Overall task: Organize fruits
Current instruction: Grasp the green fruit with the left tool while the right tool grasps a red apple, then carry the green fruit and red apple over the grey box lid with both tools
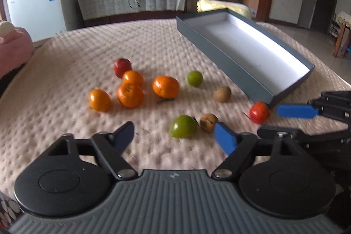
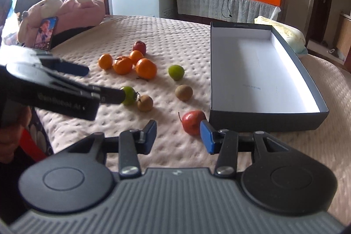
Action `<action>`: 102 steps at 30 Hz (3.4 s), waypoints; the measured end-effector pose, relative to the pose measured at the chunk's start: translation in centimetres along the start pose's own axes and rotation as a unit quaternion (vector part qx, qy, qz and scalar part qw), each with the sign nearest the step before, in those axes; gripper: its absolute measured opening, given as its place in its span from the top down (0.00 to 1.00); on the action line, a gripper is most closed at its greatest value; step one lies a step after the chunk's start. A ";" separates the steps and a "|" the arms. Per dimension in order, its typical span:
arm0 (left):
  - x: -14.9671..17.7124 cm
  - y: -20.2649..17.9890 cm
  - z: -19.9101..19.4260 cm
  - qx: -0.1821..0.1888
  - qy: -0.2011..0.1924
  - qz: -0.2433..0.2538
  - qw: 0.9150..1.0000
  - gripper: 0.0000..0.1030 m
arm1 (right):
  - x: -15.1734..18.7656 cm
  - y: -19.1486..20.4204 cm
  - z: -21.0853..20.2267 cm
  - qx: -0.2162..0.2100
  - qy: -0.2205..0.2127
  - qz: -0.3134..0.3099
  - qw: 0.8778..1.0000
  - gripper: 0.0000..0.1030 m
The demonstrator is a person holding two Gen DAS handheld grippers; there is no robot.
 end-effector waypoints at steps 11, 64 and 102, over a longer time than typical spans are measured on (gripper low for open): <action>-0.2 -0.3 2.3 0.005 0.023 -0.016 1.000 0.26 | -0.2 -0.4 2.0 0.028 0.009 0.010 1.000 0.63; -5.8 0.5 1.5 -0.033 -0.011 -0.048 0.998 0.67 | -5.6 -4.3 0.0 -0.017 -0.040 0.055 0.998 0.66; -6.9 -4.7 1.9 0.024 -0.014 -0.028 0.999 0.67 | -2.3 -7.9 -2.1 0.046 -0.004 0.096 0.994 0.66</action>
Point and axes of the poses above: each gripper's, at about its wrist camera, not at the fingertips, and z roughly the way its jaws point, y to its left, x to its underside, the point moved 5 cm from there along z, roughly the way its jaws point, and after that the axes turned 3 degrees about y, right-handed, at the moved point
